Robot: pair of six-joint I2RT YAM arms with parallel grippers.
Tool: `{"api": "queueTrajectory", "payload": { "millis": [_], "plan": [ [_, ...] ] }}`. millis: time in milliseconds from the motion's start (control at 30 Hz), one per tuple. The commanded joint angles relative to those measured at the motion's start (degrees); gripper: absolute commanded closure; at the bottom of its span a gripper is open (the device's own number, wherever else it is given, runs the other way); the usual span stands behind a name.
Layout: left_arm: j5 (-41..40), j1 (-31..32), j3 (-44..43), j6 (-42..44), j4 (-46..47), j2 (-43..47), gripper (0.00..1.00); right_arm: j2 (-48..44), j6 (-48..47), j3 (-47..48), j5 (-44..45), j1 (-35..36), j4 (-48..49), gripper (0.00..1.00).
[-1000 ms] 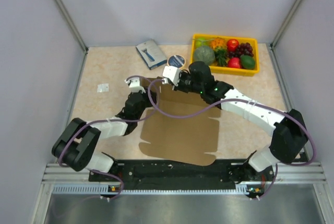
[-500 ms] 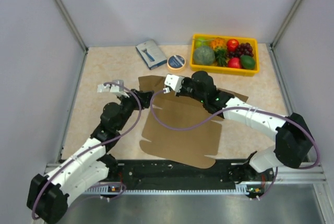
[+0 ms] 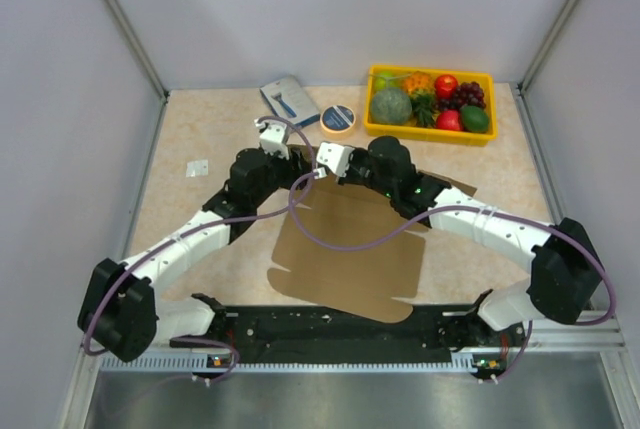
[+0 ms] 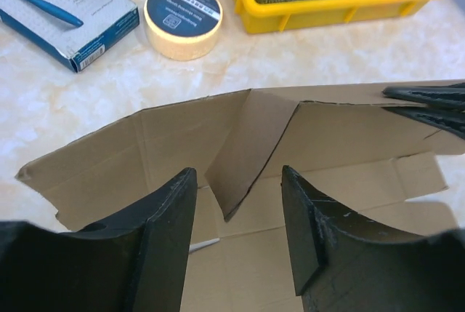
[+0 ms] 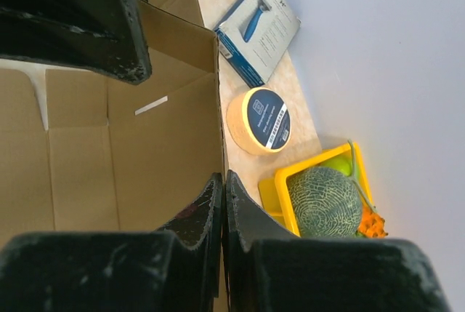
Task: Fold the paper box
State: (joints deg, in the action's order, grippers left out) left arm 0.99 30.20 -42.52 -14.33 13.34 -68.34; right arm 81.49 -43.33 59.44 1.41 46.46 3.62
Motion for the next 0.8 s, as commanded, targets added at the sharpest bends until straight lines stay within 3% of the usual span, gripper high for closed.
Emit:
{"api": "queueTrajectory", "payload": {
  "millis": [0, 67, 133, 167, 200, 233, 300, 400, 500, 533, 600, 633, 733, 767],
  "plan": [
    [-2.29, 0.74, -4.41, 5.19, 1.24, -3.38, 0.53, -2.22, 2.28, 1.47, -1.06, 0.65, 0.34, 1.0],
    [-3.44, 1.44, -3.54, 6.15, 3.87, -3.73, 0.64, -1.95, 3.16, 1.56, -1.15, 0.65, -0.45, 1.0],
    [-7.74, 2.32, -1.09, 6.5, 8.26, -3.47, 0.81, -1.6, 6.83, 1.99, 0.6, 0.65, -1.33, 1.0],
    [-11.33, 2.67, -0.46, 5.9, 9.06, -3.12, 0.86, -1.51, 8.86, 2.52, 1.66, 0.65, -2.55, 0.93],
    [-12.58, 2.68, 0.24, 5.19, 9.94, -3.21, 0.89, -1.77, 11.31, 3.57, 4.28, 0.65, -6.74, 0.67],
    [-13.47, 2.76, 1.73, 4.06, 11.43, -3.29, 0.93, -2.91, 18.39, 3.66, 7.0, 0.83, -7.65, 0.31],
    [-15.57, 3.11, 4.1, 3.26, 14.42, -3.03, 0.96, -4.49, 25.2, 4.1, 11.93, 1.79, -15.42, 0.02],
    [-18.03, 3.64, 6.92, 1.5, 16.98, -2.94, 0.97, -11.07, 36.53, 4.19, 13.8, 2.85, -23.71, 0.01],
    [-18.74, 4.08, 7.89, 0.35, 17.68, -2.59, 0.97, -16.79, 52.51, 9.0, 15.37, 2.94, -39.08, 0.01],
    [-19.62, 4.34, 8.07, 0.0, 17.59, -2.42, 0.98, -17.76, 61.7, 10.33, 14.07, 2.94, -44.26, 0.01],
    [-20.67, 5.22, 8.42, -0.17, 18.03, -1.98, 1.0, -20.67, 71.93, 12.1, 10.65, 3.03, -45.8, 0.01],
    [-21.81, 5.4, 9.12, -0.52, 18.47, -1.8, 1.0, -21.28, 85.56, 12.1, 11.85, 2.94, -45.54, 0.01],
    [-23.23, 5.93, 9.83, -2.19, 20.05, -1.98, 1.0, -21.64, 112.04, 10.79, 9.24, 3.2, -45.2, 0.01],
    [-23.67, 6.1, 9.74, -2.54, 20.05, -2.5, 1.0, -21.55, 116.5, 8.78, 8.01, 3.55, -39.79, 0.01]
  ]
}}
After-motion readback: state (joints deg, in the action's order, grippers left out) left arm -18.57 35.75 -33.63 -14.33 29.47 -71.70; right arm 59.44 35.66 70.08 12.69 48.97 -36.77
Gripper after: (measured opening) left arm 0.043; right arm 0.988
